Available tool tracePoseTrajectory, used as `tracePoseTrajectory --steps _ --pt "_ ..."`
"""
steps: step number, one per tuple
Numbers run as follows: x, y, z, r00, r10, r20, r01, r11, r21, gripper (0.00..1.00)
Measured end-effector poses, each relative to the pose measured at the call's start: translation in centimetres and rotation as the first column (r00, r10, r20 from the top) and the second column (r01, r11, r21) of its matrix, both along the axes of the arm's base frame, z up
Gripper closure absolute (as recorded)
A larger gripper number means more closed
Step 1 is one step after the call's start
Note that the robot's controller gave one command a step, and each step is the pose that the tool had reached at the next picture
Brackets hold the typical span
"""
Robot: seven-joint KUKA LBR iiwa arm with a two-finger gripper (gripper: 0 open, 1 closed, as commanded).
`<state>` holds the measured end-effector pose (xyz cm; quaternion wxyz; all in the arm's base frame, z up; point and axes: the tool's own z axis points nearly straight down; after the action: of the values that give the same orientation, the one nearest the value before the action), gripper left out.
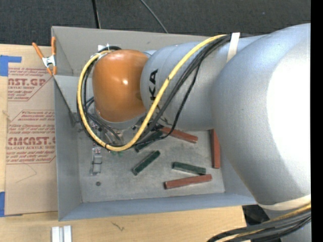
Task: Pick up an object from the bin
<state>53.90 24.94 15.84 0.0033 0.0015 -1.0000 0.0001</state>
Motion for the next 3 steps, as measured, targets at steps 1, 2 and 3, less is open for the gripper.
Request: tracePoseTrajectory --steps 1,2,3 --pt "0.2 -0.1 0.5 1.000 -0.002 0.007 0.002 1.000 0.002 0.00" --pt "4.1 -3.5 -2.9 0.998 0.054 0.012 -0.054 0.999 0.002 0.00" --pt "1.4 -6.2 -7.5 0.998 0.061 0.010 -0.061 0.998 0.002 0.00"
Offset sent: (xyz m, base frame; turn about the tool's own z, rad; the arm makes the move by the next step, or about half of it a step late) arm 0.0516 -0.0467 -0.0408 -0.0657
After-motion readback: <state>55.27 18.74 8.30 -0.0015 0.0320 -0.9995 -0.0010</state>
